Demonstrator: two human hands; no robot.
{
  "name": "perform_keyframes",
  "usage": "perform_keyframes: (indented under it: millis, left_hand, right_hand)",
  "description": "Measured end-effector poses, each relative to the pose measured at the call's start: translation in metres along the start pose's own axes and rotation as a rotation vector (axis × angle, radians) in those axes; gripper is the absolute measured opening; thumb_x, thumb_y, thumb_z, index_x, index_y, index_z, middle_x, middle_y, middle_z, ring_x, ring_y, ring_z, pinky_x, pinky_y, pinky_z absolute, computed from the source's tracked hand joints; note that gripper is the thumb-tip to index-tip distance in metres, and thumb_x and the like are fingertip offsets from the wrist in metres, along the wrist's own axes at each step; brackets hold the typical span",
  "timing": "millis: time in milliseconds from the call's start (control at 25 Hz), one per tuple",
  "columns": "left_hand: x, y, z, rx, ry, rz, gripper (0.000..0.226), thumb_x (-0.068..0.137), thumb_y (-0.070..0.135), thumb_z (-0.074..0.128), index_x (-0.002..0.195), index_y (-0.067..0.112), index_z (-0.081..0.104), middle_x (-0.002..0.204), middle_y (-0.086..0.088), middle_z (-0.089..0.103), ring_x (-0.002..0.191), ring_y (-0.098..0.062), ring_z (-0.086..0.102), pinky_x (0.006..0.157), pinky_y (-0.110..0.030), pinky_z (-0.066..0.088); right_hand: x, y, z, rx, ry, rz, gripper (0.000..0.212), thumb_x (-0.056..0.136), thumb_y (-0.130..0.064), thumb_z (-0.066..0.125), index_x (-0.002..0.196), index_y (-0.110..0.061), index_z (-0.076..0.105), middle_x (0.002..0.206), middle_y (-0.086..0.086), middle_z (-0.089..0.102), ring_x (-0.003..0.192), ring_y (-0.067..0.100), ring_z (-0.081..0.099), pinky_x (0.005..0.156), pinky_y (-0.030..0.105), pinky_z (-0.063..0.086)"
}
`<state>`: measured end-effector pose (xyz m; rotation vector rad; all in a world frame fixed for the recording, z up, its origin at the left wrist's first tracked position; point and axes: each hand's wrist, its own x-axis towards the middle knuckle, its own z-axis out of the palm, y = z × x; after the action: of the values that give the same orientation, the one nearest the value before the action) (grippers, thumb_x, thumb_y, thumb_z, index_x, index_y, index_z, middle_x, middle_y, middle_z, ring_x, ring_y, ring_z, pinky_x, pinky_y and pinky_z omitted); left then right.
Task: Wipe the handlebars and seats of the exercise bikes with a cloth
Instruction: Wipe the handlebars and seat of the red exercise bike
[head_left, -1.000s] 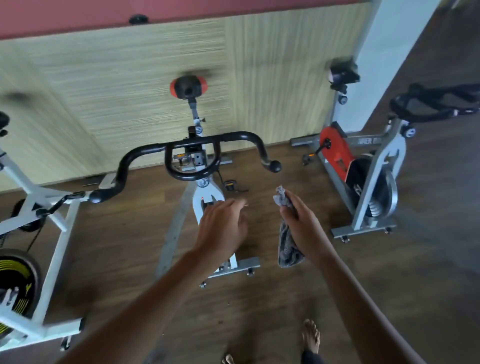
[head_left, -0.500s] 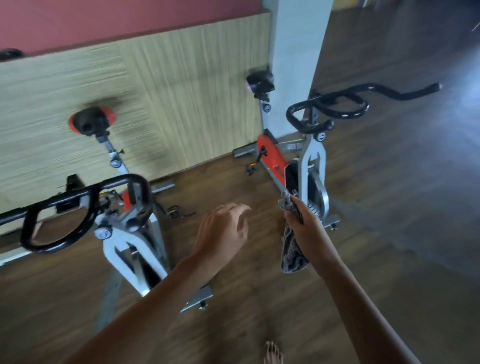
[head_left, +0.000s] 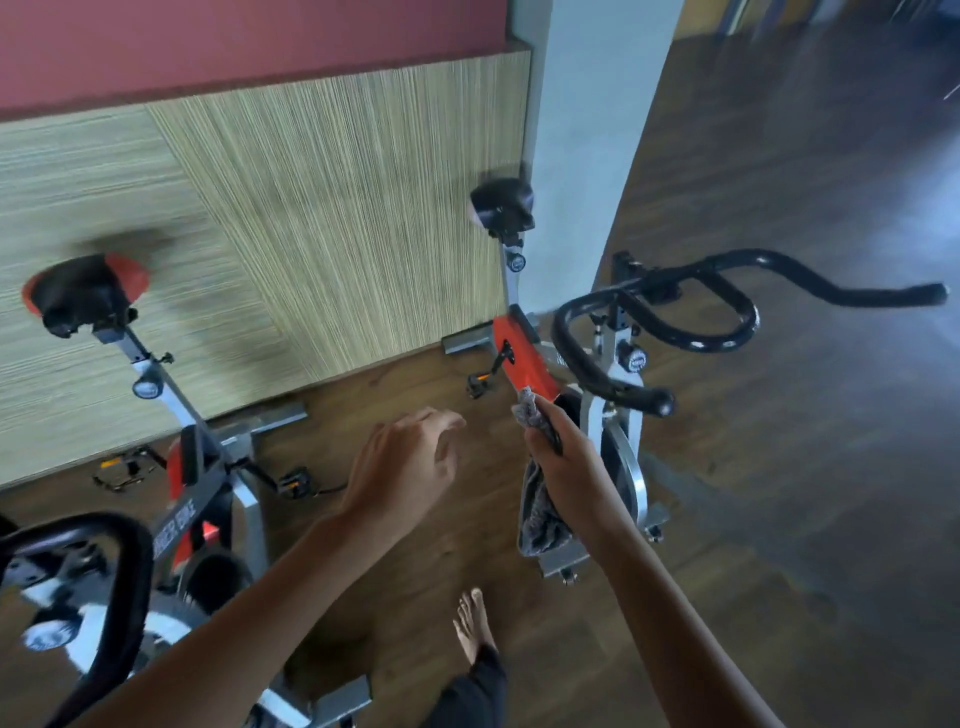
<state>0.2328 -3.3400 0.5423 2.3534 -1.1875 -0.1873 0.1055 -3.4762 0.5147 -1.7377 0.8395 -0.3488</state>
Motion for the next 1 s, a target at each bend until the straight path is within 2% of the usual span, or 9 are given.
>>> perform_keyframes:
  millis: [120, 200, 280, 440, 520, 640, 760, 880, 1000]
  left_hand:
    - [0.071, -0.033, -0.007, -0.041, 0.035, -0.031, 0.028, 0.092, 0.016, 0.065, 0.120, 0.017, 0.069, 0.120, 0.002, 0.071, 0.059, -0.008, 0.054, 0.080, -0.026, 0.052]
    - [0.108, -0.056, -0.017, -0.044, 0.065, -0.081, 0.029, 0.094, 0.018, 0.063, 0.122, 0.018, 0.068, 0.119, 0.002, 0.071, 0.068, -0.007, 0.058, 0.083, -0.023, 0.046]
    - [0.136, -0.084, -0.031, -0.031, 0.098, -0.178, 0.029, 0.095, 0.020, 0.060, 0.122, 0.021, 0.068, 0.117, 0.002, 0.072, 0.092, -0.014, 0.068, 0.084, -0.022, 0.043]
    - [0.183, -0.158, -0.071, -0.041, 0.224, -0.356, 0.029, 0.097, 0.017, 0.055, 0.123, 0.017, 0.066, 0.120, -0.003, 0.070, 0.106, -0.019, 0.065, 0.095, -0.035, 0.051]
    - [0.197, -0.195, -0.097, -0.029, 0.307, -0.459, 0.029, 0.098, 0.016, 0.053, 0.124, 0.016, 0.066, 0.124, -0.001, 0.068, 0.110, -0.016, 0.064, 0.099, -0.034, 0.048]
    - [0.211, -0.257, -0.125, -0.003, 0.434, -0.643, 0.028, 0.095, 0.016, 0.055, 0.120, 0.019, 0.068, 0.122, 0.001, 0.069, 0.109, -0.019, 0.065, 0.096, -0.035, 0.049]
    - [0.219, -0.319, -0.137, -0.005, 0.512, -0.861, 0.030, 0.092, 0.016, 0.054, 0.119, 0.022, 0.067, 0.122, -0.001, 0.068, 0.107, -0.025, 0.065, 0.090, -0.040, 0.052]
    - [0.232, -0.382, -0.145, -0.006, 0.612, -1.116, 0.034, 0.091, 0.013, 0.053, 0.120, 0.023, 0.067, 0.121, 0.000, 0.067, 0.108, -0.025, 0.062, 0.086, -0.034, 0.049]
    - [0.240, -0.446, -0.139, -0.069, 0.717, -1.281, 0.030, 0.090, 0.012, 0.054, 0.113, 0.024, 0.069, 0.116, 0.002, 0.068, 0.100, -0.024, 0.064, 0.083, -0.035, 0.051]
  right_hand:
    - [0.078, -0.025, 0.020, -0.028, -0.051, -0.004, 0.044, 0.103, -0.027, 0.047, 0.147, -0.028, 0.044, 0.132, 0.002, 0.062, 0.123, 0.019, 0.057, 0.108, 0.045, 0.044]
    - [0.124, -0.044, 0.036, -0.035, -0.076, -0.010, 0.043, 0.104, -0.025, 0.046, 0.147, -0.027, 0.044, 0.130, -0.004, 0.061, 0.121, 0.016, 0.057, 0.108, 0.041, 0.044]
    - [0.169, -0.067, 0.059, -0.040, -0.122, -0.029, 0.042, 0.105, -0.022, 0.046, 0.147, -0.025, 0.045, 0.124, -0.012, 0.057, 0.118, 0.011, 0.057, 0.105, 0.035, 0.045]
    - [0.253, -0.114, 0.129, -0.075, -0.269, -0.149, 0.041, 0.105, -0.019, 0.044, 0.147, -0.022, 0.045, 0.122, -0.016, 0.053, 0.115, 0.001, 0.052, 0.094, 0.022, 0.038]
    - [0.291, -0.133, 0.174, -0.087, -0.356, -0.220, 0.041, 0.105, -0.019, 0.043, 0.146, -0.023, 0.045, 0.128, -0.014, 0.055, 0.118, 0.002, 0.051, 0.096, 0.024, 0.039]
    - [0.350, -0.159, 0.255, -0.102, -0.545, -0.312, 0.041, 0.105, -0.021, 0.042, 0.146, -0.025, 0.045, 0.143, -0.004, 0.055, 0.129, 0.012, 0.052, 0.109, 0.038, 0.042]
    - [0.401, -0.182, 0.341, -0.149, -0.731, -0.401, 0.042, 0.105, -0.020, 0.042, 0.147, -0.024, 0.045, 0.145, -0.005, 0.053, 0.133, 0.011, 0.049, 0.108, 0.025, 0.037]
    - [0.438, -0.198, 0.431, -0.171, -0.923, -0.471, 0.043, 0.104, -0.012, 0.043, 0.147, -0.019, 0.045, 0.141, -0.010, 0.053, 0.131, 0.004, 0.047, 0.099, 0.007, 0.031]
    - [0.463, -0.197, 0.505, -0.181, -1.076, -0.543, 0.039, 0.102, -0.003, 0.043, 0.139, -0.012, 0.051, 0.120, -0.019, 0.056, 0.110, -0.017, 0.047, 0.094, 0.001, 0.034]
